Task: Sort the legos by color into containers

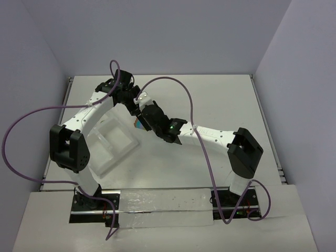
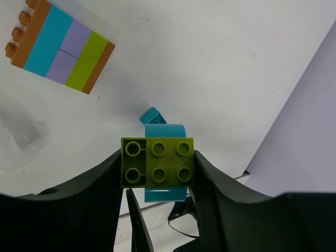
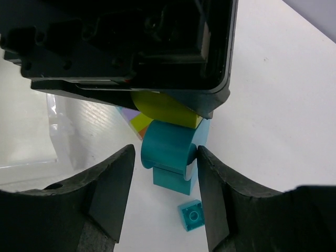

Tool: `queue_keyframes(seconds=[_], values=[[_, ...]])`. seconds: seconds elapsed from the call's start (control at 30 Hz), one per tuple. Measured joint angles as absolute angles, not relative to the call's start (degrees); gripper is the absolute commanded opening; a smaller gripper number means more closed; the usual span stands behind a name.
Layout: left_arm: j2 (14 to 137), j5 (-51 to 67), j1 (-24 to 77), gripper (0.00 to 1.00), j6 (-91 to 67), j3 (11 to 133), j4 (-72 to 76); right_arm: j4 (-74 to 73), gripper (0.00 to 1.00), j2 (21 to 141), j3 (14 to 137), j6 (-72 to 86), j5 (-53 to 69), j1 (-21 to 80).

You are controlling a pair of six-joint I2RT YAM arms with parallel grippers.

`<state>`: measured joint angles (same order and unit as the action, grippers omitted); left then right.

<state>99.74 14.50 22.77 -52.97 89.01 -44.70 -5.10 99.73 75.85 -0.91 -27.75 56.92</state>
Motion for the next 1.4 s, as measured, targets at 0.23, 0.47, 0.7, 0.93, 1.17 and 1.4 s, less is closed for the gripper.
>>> queue_keyframes(seconds=[0.23,0.47,0.7,0.93,1.17,1.4], values=[[99.7,13.5,22.7,0.0,-53.3,89.2,-44.9,-5.1,0.16,100.7,75.9,-0.9,-29.9,57.1],[99.7,13.5,22.7,0.0,-53.4,89.3,-44.9,-5.1,0.0,100.7,75.7,-0.7,-31.1,57.1],[99.7,13.2,22.7,0.0,-53.7,89.3,-44.8,-5.2,0.0,96.4,68.2,1.7,-32.0,57.1],[100.1,13.0,20.0,0.0,-52.7,91.3,-45.0,-7.9,0.0,86.3,61.0,5.8,-32.7,57.1],[99.9,10.3,3.7,0.0,-48.0,91.9,-46.4,-9.3,0.0,82.0,59.4,10.9,-32.3,56.9],[100.2,3.2,-4.1,0.03,-46.1,91.8,-48.5,-10.9,0.0,81.4,58.7,13.5,-32.1,56.5]])
